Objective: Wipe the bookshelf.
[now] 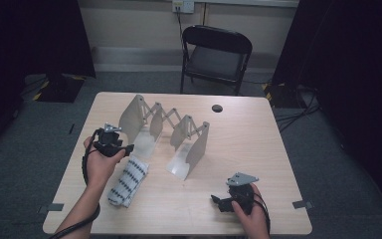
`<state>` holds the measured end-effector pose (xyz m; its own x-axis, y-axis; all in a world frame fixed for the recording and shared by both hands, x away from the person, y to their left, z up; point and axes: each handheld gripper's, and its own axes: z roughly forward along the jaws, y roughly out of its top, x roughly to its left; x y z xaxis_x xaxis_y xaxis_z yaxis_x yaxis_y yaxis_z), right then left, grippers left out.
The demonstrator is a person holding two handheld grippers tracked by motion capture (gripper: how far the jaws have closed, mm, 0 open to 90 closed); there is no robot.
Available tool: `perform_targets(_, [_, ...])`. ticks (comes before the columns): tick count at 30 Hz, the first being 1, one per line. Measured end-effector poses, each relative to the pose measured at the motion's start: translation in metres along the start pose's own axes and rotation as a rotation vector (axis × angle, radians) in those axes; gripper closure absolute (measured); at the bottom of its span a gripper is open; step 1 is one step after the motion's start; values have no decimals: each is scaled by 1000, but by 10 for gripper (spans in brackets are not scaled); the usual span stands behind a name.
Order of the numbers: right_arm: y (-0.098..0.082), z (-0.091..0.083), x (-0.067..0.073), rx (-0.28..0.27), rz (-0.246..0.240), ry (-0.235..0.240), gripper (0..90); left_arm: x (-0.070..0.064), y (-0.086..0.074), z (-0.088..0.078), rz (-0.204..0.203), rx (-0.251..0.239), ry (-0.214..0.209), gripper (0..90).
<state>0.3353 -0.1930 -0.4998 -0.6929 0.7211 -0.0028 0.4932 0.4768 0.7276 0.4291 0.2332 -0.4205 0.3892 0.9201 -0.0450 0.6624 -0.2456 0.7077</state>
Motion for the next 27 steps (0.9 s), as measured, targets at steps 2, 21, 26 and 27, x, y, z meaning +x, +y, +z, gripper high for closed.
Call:
perform_targets(2, [0,0,0,0,0,0,106,2,2,2,-16,-5,3,483])
perform_targets(21, [0,0,0,0,-1,1,106,0,19,9,-7,-6,-12,553])
perform_targets(26, [0,0,0,0,-1,1,106,-3,18,10,-4,3,-25,608])
perform_targets(27, [0,0,0,0,-1,1,106,-3,18,10,-2,6,-15,610])
